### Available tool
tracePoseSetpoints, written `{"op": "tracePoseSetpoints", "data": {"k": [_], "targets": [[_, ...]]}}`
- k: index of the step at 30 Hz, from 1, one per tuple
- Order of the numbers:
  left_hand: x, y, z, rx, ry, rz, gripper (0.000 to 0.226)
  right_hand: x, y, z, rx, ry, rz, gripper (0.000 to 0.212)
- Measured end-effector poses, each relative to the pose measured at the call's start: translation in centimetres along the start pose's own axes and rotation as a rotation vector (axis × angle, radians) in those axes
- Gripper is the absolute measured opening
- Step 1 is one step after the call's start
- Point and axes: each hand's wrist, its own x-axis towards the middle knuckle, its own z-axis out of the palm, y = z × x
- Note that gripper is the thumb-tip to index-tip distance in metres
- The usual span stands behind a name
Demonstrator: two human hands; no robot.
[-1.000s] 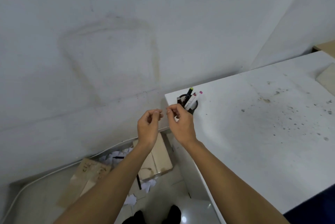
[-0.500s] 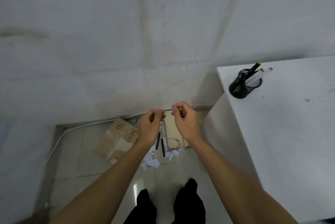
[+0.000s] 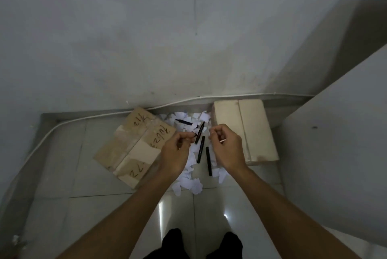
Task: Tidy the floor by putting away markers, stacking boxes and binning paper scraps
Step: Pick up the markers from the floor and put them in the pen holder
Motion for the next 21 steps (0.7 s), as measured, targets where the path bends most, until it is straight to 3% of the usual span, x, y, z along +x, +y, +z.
{"op": "tracePoseSetpoints", "data": {"k": [7, 13, 17, 21], "targets": [[6.9, -15.3, 2.9, 0.141, -0.063, 0.052, 0.023, 1.8, 14.8, 7.6, -0.138, -0.122, -0.032, 0.009], [12.3, -25.8, 5.3, 0.310, -0.049, 0.075, 0.019, 4.4, 24.5, 12.2, -0.593, -0.420, 0.001, 0.022], [13.7, -30.0, 6.2, 0.305, 0.031, 0.094, 0.021, 4.6, 28.4, 14.8, -0.814, -0.410, -0.007, 0.031], [14.2, -32.3, 6.4, 0.402, 0.126, 0.129, 0.021, 4.0, 30.7, 16.9, -0.871, -0.332, 0.026, 0.041]]}}
